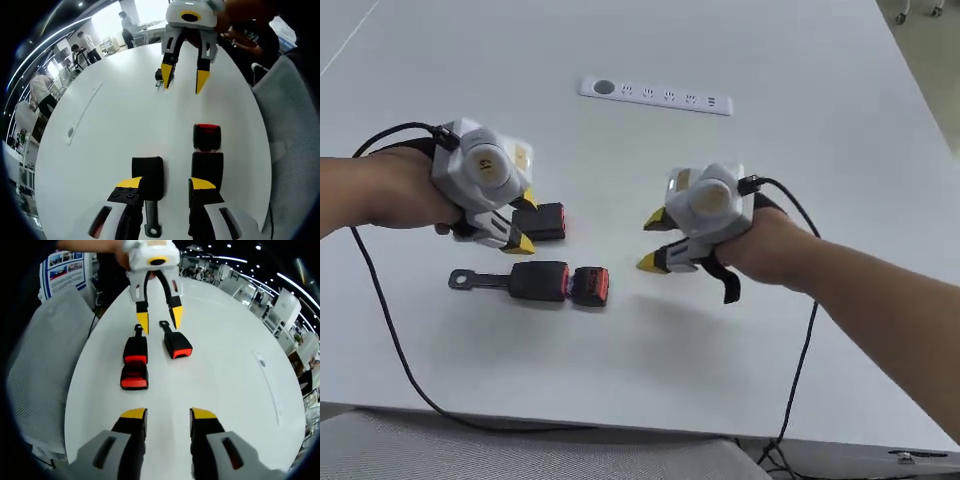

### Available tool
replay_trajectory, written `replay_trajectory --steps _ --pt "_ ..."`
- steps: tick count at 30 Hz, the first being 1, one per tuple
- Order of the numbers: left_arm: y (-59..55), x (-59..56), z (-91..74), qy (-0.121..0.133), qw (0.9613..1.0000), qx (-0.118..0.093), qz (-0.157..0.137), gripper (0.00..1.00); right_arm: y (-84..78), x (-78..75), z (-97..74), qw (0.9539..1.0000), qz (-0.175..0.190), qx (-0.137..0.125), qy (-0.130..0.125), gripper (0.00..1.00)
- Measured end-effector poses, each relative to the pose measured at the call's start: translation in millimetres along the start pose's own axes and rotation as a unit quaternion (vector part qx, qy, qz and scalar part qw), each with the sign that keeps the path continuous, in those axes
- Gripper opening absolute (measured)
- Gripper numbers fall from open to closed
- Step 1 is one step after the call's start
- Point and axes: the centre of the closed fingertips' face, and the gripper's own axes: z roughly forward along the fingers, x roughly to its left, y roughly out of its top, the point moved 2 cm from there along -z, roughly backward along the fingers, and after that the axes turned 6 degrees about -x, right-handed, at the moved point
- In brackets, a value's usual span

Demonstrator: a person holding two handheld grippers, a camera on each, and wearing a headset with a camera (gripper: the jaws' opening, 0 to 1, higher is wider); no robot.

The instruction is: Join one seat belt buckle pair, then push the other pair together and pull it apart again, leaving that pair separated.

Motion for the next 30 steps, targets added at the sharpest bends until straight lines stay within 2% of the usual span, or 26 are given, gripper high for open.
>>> replay_trajectory --steps 3,9,14,19,25,30 --pt "-4.7 8.5 2.6 0.004 1.0000 0.003 -0.005 0.36 -21.0 -13.7 -13.7 0.9998 0.007 0.017 -0.009 0.35" --pt "-8.8 22.2 10.2 0.002 1.0000 0.007 -0.006 0.36 -50.5 -33.0 -37.4 0.9988 0.017 0.039 -0.026 0.35" --pt "-11.7 34.9 18.7 0.000 0.9999 0.011 -0.003 0.37 -73.1 -49.7 -50.6 0.9972 0.025 0.061 -0.036 0.35" --pt "-23.3 45.2 27.2 -0.007 0.9998 0.020 -0.006 0.36 -86.1 -56.3 -53.1 0.9965 0.028 0.071 -0.033 0.35" --pt "-35.8 44.3 38.0 -0.023 0.9991 0.036 0.000 0.35 -100.7 -52.9 -46.4 0.9956 0.035 0.086 -0.015 0.35" --pt "-35.9 43.9 42.3 -0.034 0.9987 0.037 0.000 0.34 -100.0 -50.9 -42.1 0.9958 0.031 0.086 -0.004 0.35"
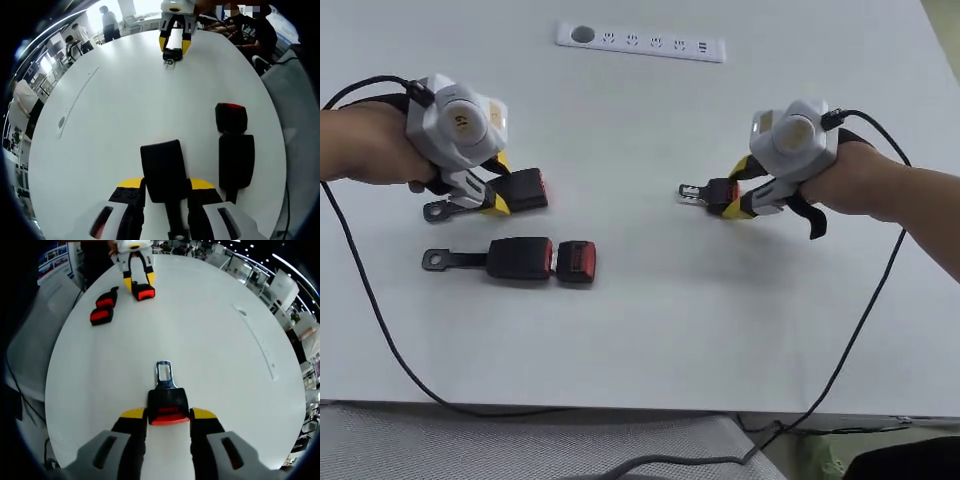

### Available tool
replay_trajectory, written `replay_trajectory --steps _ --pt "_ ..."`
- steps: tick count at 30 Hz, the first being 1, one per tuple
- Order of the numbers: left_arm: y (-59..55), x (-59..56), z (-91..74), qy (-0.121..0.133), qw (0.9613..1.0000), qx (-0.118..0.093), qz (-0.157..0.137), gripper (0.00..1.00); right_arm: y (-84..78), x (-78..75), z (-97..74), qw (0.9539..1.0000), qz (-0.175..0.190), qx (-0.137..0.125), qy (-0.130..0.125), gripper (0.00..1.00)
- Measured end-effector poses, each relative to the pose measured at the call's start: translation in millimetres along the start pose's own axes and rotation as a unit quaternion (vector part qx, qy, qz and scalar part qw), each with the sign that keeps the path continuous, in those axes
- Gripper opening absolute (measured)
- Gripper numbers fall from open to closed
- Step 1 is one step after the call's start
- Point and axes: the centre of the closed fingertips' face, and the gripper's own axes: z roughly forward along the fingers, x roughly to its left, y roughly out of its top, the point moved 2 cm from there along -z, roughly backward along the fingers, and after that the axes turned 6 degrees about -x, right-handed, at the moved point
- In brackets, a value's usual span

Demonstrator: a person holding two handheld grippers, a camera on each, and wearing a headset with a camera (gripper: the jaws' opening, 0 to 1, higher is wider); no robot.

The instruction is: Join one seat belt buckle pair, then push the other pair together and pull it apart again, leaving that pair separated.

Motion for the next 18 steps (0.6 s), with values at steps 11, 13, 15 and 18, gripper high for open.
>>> replay_trajectory --steps 11,13,15,18 --pt "-2.0 -4.4 3.7 -0.017 0.9993 0.009 0.032 0.32 -4.5 -2.7 4.8 0.9988 -0.035 0.015 0.031 0.33" --pt "-1.6 -5.9 3.7 -0.019 0.9991 0.012 0.036 0.32 -4.3 -2.3 4.8 0.9985 -0.040 0.017 0.032 0.33" --pt "-1.4 -7.1 3.5 -0.020 0.9991 0.012 0.036 0.32 -3.9 -1.9 4.7 0.9983 -0.045 0.020 0.032 0.33" --pt "-1.9 -8.9 4.1 -0.021 0.9990 0.012 0.037 0.32 0.1 1.0 6.0 0.9980 -0.051 0.019 0.031 0.33"
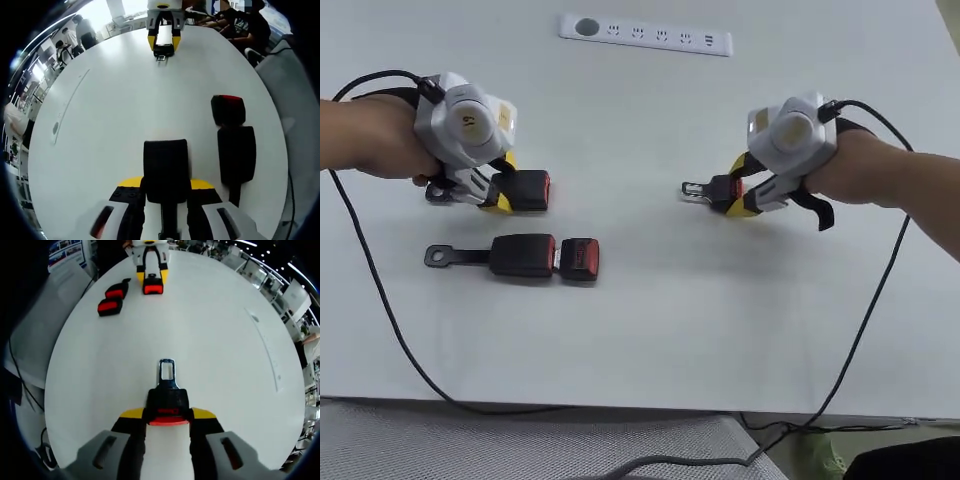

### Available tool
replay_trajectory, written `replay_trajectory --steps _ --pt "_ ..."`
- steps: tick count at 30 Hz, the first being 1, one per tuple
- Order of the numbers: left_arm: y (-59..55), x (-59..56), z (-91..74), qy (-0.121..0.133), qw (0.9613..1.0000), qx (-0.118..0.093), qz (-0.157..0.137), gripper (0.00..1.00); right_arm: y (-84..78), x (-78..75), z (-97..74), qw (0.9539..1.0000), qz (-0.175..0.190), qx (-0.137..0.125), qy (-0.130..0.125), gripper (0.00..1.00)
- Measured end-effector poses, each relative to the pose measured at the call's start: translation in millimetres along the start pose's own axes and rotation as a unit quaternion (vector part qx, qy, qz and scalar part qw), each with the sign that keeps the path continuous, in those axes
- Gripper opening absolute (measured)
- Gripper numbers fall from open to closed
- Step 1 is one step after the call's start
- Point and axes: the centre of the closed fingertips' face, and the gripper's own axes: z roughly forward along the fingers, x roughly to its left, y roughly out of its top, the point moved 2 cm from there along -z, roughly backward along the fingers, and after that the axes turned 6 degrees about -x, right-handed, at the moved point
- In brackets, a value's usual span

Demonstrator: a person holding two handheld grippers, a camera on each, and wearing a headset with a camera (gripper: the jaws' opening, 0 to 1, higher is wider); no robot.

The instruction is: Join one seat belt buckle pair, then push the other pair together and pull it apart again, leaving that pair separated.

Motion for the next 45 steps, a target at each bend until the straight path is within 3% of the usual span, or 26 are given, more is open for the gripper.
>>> replay_trajectory --steps 8,18,34,45 --pt "2.7 -2.6 -2.4 -0.002 1.0000 0.002 0.007 0.32 21.0 4.8 9.8 0.9998 -0.015 -0.010 0.002 0.33" --pt "-3.1 4.9 2.8 -0.005 0.9999 0.008 0.006 0.32 48.3 10.1 27.1 0.9993 -0.020 -0.029 0.011 0.34" --pt "-4.1 6.3 6.5 -0.007 0.9998 0.014 0.010 0.32 114.8 20.8 67.4 0.9977 -0.029 -0.061 0.013 0.34" --pt "-2.9 5.6 6.7 -0.005 0.9999 0.011 0.005 0.32 139.0 18.9 79.2 0.9978 -0.018 -0.062 0.013 0.34"
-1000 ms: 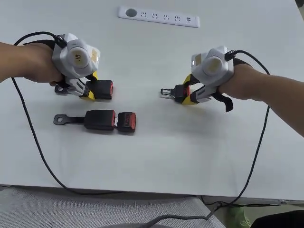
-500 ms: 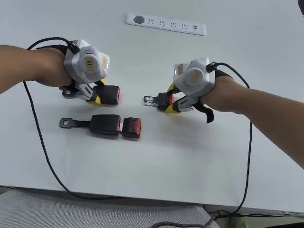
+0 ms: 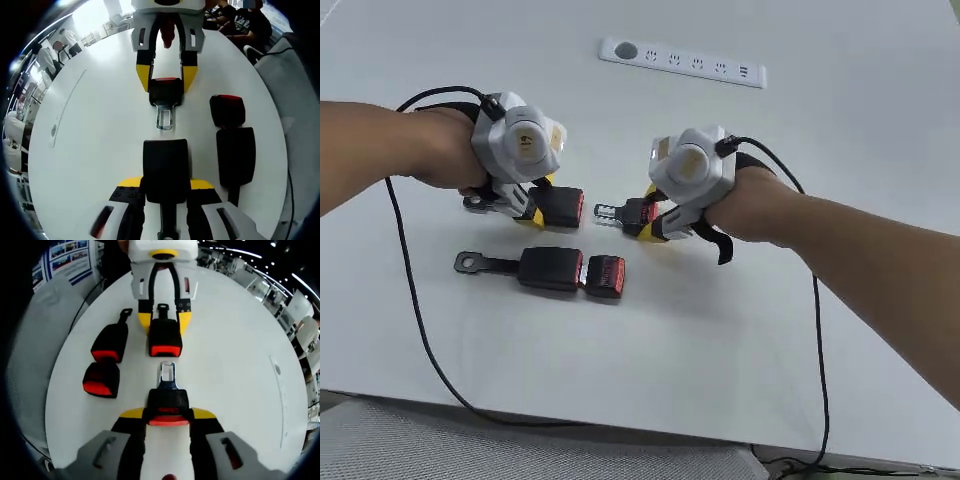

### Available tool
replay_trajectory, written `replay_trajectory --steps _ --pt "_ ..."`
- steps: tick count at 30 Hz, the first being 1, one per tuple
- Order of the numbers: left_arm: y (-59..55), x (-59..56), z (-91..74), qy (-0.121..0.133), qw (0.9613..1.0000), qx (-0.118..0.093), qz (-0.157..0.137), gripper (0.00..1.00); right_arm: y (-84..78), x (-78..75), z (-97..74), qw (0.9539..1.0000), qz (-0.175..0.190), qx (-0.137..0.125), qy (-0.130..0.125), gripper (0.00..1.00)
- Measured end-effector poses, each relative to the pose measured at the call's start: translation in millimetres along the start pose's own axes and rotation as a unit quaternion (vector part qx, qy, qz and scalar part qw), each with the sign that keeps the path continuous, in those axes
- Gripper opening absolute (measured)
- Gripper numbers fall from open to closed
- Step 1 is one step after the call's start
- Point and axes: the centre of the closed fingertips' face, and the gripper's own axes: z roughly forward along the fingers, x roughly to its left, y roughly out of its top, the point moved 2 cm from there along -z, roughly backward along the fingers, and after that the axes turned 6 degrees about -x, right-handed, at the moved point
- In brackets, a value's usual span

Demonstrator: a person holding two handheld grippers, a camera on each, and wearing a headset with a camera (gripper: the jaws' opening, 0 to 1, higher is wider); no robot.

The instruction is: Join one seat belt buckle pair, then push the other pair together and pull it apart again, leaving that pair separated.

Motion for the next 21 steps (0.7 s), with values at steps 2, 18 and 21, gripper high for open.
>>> replay_trajectory --steps 2,18,21 --pt "0.5 -0.6 -0.3 -0.001 1.0000 0.000 0.000 0.32 2.0 -0.1 1.3 1.0000 0.002 -0.002 0.001 0.34" --pt "1.6 -2.2 0.0 0.000 1.0000 0.004 -0.002 0.32 12.3 3.3 5.3 1.0000 -0.005 0.004 -0.006 0.33" --pt "1.6 -2.8 -0.4 0.001 1.0000 0.002 -0.004 0.32 12.9 2.7 4.9 0.9999 -0.008 0.003 -0.006 0.33"
